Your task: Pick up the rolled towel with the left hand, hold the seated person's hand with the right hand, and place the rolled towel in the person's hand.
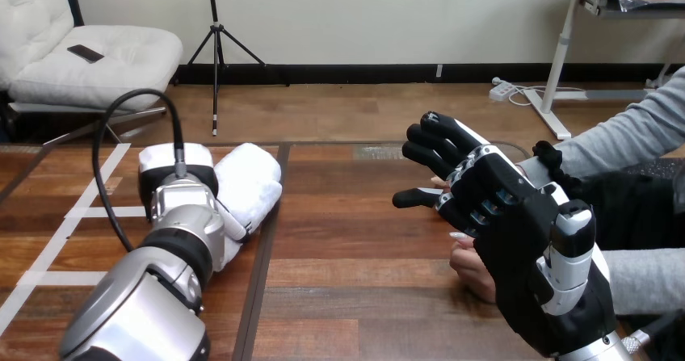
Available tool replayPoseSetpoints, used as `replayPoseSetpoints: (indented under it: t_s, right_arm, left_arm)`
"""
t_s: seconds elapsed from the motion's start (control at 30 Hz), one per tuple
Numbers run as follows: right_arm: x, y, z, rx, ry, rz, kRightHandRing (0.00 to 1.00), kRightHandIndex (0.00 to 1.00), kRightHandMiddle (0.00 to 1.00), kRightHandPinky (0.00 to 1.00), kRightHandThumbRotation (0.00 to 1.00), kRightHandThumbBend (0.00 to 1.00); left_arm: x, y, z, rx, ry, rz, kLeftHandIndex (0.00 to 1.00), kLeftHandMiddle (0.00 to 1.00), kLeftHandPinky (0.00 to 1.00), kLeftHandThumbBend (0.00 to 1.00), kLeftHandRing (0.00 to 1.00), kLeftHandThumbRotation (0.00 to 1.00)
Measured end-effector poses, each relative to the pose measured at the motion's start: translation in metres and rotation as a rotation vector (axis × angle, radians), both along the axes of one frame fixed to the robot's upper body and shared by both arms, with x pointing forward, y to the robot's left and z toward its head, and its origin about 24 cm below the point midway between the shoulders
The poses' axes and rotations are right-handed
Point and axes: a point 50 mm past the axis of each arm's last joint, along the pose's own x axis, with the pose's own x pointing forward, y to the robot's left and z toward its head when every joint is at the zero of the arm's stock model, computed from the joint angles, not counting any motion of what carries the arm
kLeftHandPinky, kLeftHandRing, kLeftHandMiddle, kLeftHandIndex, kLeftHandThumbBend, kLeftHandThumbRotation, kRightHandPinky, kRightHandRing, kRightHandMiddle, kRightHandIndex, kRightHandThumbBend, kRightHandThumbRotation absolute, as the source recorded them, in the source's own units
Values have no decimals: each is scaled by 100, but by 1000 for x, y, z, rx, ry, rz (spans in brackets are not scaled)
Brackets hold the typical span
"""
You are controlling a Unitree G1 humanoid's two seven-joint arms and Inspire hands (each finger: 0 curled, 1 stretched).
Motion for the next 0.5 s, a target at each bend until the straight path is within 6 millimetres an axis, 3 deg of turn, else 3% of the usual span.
replayPoseSetpoints:
  t_s: [0.27, 0.5]
  right_arm:
    - [0, 0, 0, -1, 0, -1, 91, 88, 90, 71, 100, 90]
    - [0, -1, 0, -1, 1, -5, 91, 88, 90, 71, 100, 91]
  left_arm:
    - [1, -3, 1, 7, -17, -12, 61, 51, 31, 77, 41, 19]
    - [1, -6, 2, 46, -19, -39, 60, 50, 29, 74, 39, 24]
